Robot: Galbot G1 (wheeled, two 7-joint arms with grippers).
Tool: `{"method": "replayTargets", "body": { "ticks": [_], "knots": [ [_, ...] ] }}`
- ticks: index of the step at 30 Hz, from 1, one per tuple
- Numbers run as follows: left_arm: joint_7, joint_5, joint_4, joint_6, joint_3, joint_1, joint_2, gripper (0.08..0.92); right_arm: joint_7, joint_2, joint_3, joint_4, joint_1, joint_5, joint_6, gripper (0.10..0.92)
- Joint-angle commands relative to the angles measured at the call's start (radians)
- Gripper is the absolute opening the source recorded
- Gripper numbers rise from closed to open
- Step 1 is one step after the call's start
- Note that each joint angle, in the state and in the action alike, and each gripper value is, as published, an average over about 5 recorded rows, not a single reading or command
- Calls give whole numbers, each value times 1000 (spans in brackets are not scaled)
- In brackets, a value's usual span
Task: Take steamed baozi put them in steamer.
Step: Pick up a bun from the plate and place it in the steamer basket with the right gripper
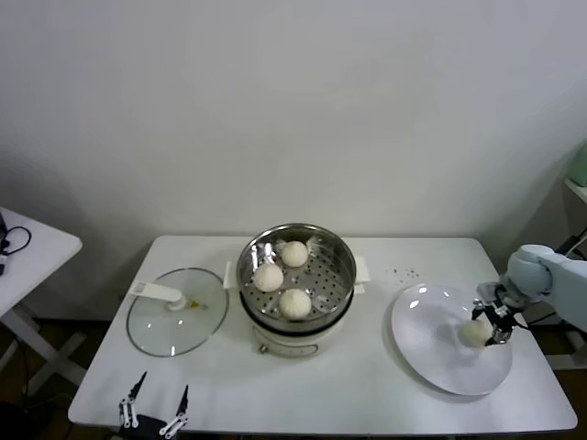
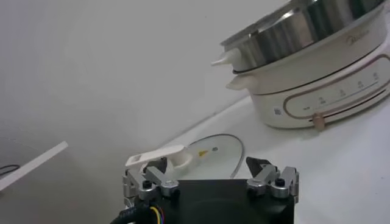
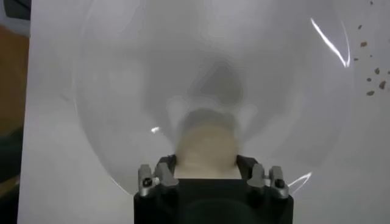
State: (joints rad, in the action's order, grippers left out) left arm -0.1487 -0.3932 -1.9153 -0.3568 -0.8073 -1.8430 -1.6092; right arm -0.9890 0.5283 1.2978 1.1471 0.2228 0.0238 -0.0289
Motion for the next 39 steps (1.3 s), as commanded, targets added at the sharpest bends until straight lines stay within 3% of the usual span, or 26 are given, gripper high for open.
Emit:
{"method": "replayTargets", "body": {
  "ticks": [1,5,11,20,29,39],
  "knots": [
    [0,-2,-3,-1,1,-1,-49,823,1,-8,16,30,40,-10,-1,635],
    [-1,-2,-6,-1,2,-2,-49,823,-2,-13,118,92,179,49,-9,615],
    [-2,0,-13,-1,3,-1,-49,823,-17,21,443,275,567,259,-57,611],
    [-2,8,-32,-4,2,-7,-49,823,-36,177,597,439,931,541,-129,614],
    [-3,18,-32,-7,-5,-2,-49,823,-21,329,430,441,897,645,-213,617],
    [-4,22,-23,-7,-14,5,-49,823,44,472,259,374,681,612,-278,619]
  ]
}}
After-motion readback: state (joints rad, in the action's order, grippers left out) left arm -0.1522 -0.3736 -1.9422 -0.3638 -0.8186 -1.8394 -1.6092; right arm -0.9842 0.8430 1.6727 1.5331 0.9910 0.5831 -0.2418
